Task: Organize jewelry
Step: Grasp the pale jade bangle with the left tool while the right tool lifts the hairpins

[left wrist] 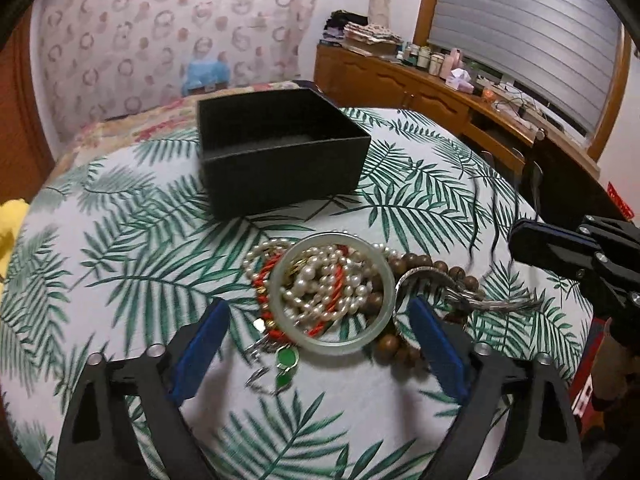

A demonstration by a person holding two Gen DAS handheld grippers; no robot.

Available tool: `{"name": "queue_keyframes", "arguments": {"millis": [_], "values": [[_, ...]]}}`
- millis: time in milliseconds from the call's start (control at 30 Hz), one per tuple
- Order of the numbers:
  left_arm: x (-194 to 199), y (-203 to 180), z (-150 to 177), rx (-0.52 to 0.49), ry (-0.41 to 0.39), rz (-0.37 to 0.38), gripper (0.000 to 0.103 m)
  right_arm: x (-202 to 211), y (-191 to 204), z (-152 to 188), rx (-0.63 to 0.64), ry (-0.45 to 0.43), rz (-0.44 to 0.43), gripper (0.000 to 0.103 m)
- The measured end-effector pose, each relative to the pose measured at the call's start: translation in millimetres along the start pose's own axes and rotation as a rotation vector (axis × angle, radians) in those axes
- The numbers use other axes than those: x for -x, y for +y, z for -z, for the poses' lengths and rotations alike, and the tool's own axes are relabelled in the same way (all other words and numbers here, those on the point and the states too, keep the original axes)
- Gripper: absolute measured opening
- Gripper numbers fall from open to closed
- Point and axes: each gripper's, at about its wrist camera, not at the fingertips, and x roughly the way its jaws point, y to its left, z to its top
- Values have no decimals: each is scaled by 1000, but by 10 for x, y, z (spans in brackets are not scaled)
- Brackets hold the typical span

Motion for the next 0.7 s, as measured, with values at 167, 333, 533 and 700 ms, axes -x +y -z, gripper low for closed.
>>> {"name": "queue_keyframes", "arguments": {"millis": [167,333,533,700], "values": [[-95,-48,-29,-20,12,0,83,10,-60,-28,6,-6,8,2],[-156,-78,-42,-35,30,-3,77,27,-64,-94,13,-23,5,2],[-124,-46,-41,-28,12,14,69,57,-84,-209,25,-46,17,2],[10,-35,-58,-11,-30,20,69,54,-112,-350,46,-66,27,2]]}}
